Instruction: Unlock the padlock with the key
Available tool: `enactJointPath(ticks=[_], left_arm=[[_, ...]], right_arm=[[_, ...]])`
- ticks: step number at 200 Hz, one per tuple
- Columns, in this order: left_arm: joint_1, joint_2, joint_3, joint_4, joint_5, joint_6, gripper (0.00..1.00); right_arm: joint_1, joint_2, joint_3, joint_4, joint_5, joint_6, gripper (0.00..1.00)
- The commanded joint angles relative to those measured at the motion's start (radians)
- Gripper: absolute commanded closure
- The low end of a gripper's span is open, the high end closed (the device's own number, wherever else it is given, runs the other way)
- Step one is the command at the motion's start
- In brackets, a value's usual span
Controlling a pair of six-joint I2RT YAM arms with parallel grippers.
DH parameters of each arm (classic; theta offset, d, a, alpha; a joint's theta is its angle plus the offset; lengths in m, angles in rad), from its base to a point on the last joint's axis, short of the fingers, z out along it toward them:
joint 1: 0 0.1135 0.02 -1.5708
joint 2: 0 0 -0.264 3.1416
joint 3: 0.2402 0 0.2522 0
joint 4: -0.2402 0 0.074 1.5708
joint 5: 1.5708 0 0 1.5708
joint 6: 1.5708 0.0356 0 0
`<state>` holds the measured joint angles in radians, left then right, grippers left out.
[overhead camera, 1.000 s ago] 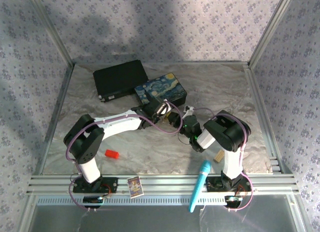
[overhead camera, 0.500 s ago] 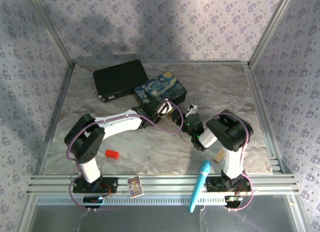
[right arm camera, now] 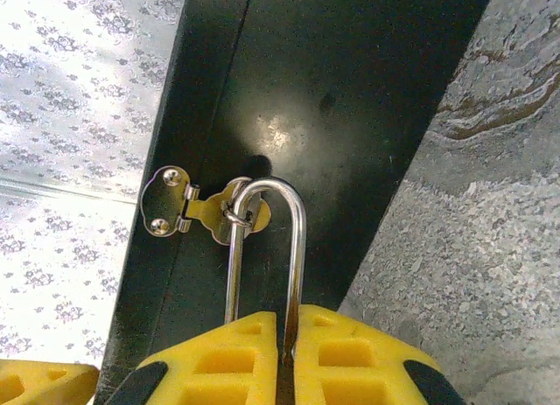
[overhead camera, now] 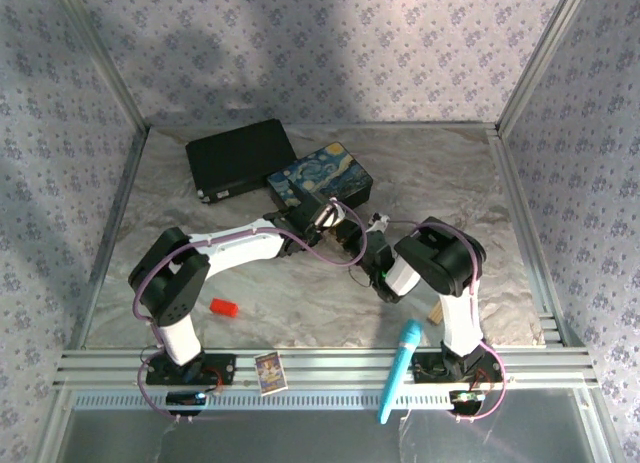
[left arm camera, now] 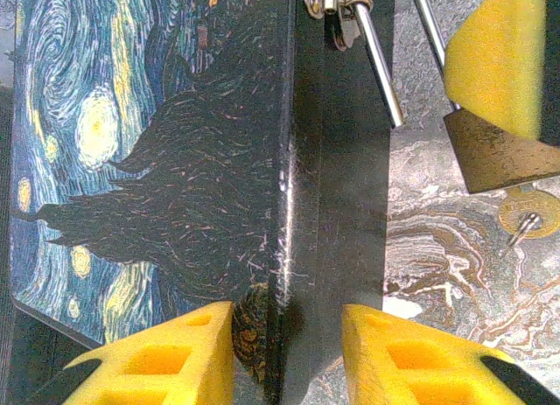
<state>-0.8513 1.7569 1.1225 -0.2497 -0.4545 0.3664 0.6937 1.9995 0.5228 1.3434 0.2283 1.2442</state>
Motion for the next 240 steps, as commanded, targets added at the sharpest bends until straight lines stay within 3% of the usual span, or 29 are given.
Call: enactJointPath(ticks=[1,44,149,240], left_arm=[[-0.003,0.09,-0.091,-0.339,0.147,-0.012,0.65],[-0.006,0.087,-0.099,-0.34,0.136,-0.014,0.65],[-0.008,0.083,-0.107,-0.343,0.129,-0.018,0.65],[-0.019,0.068,-0.064,-0.362,0.134,-0.011,0.65]], right_arm=[[-0.005,0.008,0.035,0.047,0.121,0.029,1.0],[-0.008,0.058,0.083,0.048,0.118,0.067,1.0],[-0.106,-0.018,0.019,0.049,0.089,0.069,1.0],[0.012,0.075,0.153,0.037,0.104,0.088,1.0]])
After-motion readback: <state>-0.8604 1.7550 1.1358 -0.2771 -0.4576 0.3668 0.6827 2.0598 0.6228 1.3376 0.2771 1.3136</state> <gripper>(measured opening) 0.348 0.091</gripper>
